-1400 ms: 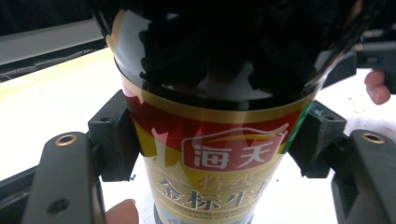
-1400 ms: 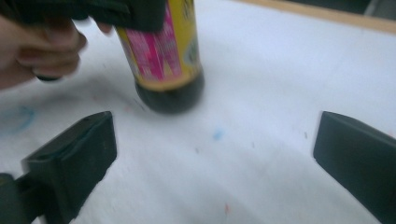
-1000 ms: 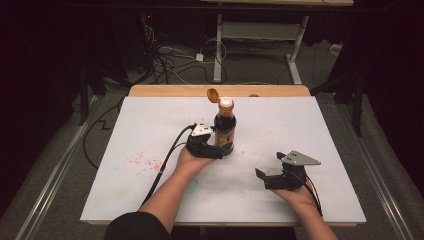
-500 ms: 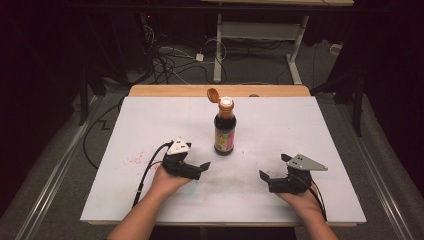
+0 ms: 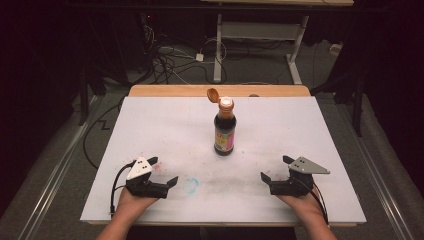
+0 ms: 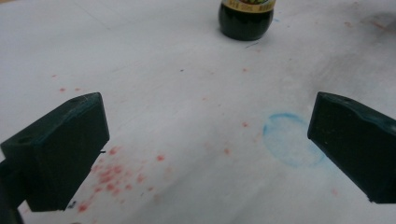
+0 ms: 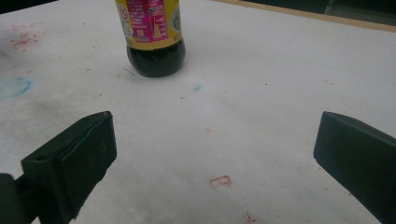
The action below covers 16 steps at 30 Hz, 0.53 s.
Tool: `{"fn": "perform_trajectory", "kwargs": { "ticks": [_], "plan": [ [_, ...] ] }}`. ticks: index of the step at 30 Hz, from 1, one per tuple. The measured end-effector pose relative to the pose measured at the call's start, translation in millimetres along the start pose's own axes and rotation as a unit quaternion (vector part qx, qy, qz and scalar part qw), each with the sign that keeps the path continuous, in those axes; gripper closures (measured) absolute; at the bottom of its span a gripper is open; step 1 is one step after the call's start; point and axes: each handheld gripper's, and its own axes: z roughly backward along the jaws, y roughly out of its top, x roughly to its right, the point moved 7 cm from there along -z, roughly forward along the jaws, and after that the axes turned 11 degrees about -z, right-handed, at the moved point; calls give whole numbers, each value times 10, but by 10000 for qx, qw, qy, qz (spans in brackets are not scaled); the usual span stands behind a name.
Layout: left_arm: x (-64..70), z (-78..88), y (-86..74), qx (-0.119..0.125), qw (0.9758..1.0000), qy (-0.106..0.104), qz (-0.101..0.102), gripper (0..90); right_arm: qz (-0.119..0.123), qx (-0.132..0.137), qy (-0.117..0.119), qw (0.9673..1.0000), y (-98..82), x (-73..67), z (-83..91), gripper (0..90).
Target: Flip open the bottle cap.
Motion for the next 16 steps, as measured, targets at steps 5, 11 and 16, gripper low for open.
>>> {"fn": "perform_trajectory", "kwargs": {
  "ticks": [5,11,16],
  "plan": [
    [29,20,-21,67,9999,-10,-100,0,-1,25,-3,10000,-5,13,11,3],
    [28,45,-6,214,9997,7,-98,0,7,35,14,10000,-11,9,13,3],
    [43,47,-17,214,9996,-11,-166,0,20,51,15,10000,-8,-3,16,3]
  ]
}}
